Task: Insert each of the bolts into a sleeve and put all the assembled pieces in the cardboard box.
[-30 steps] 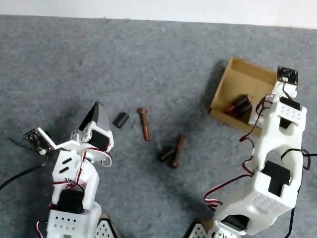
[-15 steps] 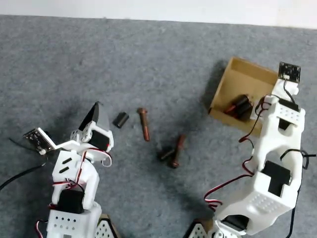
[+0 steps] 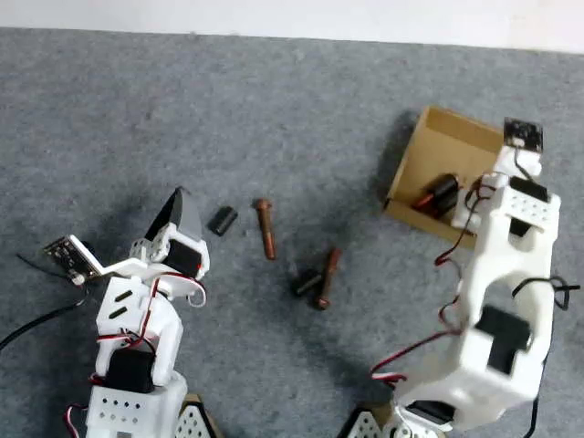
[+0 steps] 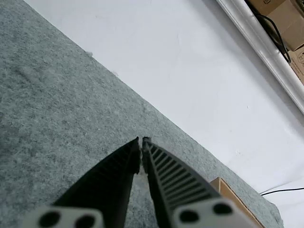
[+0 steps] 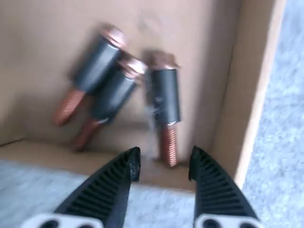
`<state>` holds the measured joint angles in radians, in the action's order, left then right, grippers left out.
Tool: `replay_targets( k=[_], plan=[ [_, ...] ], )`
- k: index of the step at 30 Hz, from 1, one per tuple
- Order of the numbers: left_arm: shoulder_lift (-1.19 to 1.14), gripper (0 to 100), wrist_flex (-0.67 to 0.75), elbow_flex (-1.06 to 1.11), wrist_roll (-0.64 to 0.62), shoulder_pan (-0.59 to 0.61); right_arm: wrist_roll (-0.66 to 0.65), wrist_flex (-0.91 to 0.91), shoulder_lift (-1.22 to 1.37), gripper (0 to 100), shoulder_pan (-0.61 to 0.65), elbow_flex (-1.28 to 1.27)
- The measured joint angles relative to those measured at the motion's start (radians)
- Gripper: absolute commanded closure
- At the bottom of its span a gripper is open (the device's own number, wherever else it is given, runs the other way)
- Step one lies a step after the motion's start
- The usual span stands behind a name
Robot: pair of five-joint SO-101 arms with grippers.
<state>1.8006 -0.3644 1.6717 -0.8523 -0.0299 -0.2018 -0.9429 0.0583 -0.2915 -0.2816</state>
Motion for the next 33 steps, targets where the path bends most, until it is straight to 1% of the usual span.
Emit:
replay_targets(
  k=[4, 7, 11, 14, 16, 19, 21, 24, 29, 33],
  plan=[
    [0.0, 97, 0.0, 0.0, 0.0, 0.0, 0.0, -0.052, -0.181, 84.9, 0.087, -0.084],
    [0.0, 97, 0.0, 0.0, -0.002, 0.0, 0.0, -0.081, -0.348, 84.9, 0.19, -0.17],
    [0.0, 97, 0.0, 0.0, 0.005, 0.0, 0.0, -0.089, -0.537, 84.9, 0.396, -0.342],
    [0.0, 97, 0.0, 0.0, 0.005, 0.0, 0.0, -0.074, -0.617, 84.9, 0.569, -0.479],
    [0.0, 97, 0.0, 0.0, 0.005, 0.0, -0.034, -0.032, -0.644, 84.9, 0.68, -0.554],
    [0.0, 97, 0.0, 0.0, 0.005, 0.0, -0.129, 0.031, -0.649, 84.9, 0.795, -0.64],
    [0.0, 97, 0.0, 0.0, 0.005, 0.0, -0.166, 0.052, -0.647, 84.9, 0.835, -0.677],
    [0.0, 97, 0.0, 0.0, 0.005, 0.0, -0.163, 0.055, -0.624, 84.9, 0.852, -0.692],
    [0.0, 97, 0.0, 0.0, 0.005, 0.0, -0.048, 0.058, -0.594, 84.9, 0.856, -0.692],
    [0.0, 97, 0.0, 0.0, 0.005, 0.0, -0.003, 0.058, -0.594, 84.9, 0.884, -0.692]
  ],
)
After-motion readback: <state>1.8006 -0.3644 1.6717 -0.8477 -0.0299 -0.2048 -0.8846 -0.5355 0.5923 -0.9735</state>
